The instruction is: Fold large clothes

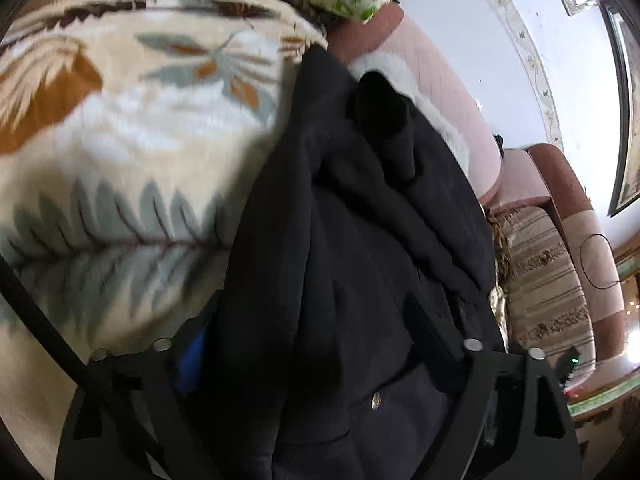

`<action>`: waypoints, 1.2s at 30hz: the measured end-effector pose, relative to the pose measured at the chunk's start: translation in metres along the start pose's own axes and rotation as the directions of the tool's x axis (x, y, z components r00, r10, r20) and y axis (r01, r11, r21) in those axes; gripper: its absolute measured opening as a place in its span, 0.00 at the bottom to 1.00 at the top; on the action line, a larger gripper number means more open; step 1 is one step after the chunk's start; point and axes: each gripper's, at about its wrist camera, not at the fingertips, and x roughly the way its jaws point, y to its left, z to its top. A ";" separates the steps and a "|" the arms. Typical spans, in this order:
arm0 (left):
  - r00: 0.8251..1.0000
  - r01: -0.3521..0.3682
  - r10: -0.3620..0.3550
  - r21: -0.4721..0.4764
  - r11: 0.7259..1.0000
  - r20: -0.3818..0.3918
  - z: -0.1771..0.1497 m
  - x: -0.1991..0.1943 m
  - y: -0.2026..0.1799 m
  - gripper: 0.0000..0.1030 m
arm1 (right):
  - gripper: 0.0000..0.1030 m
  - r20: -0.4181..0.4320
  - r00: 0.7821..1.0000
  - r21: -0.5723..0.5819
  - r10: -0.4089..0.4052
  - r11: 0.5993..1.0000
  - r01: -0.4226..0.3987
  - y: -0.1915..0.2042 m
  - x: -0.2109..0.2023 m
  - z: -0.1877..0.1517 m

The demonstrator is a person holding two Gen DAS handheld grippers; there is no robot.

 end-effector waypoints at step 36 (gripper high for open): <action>0.956 0.238 -0.248 -0.075 0.968 -0.158 -0.082 -0.016 -0.003 0.77 | 0.73 -0.177 0.829 0.278 0.530 0.835 -0.475 -0.059 0.002 -0.056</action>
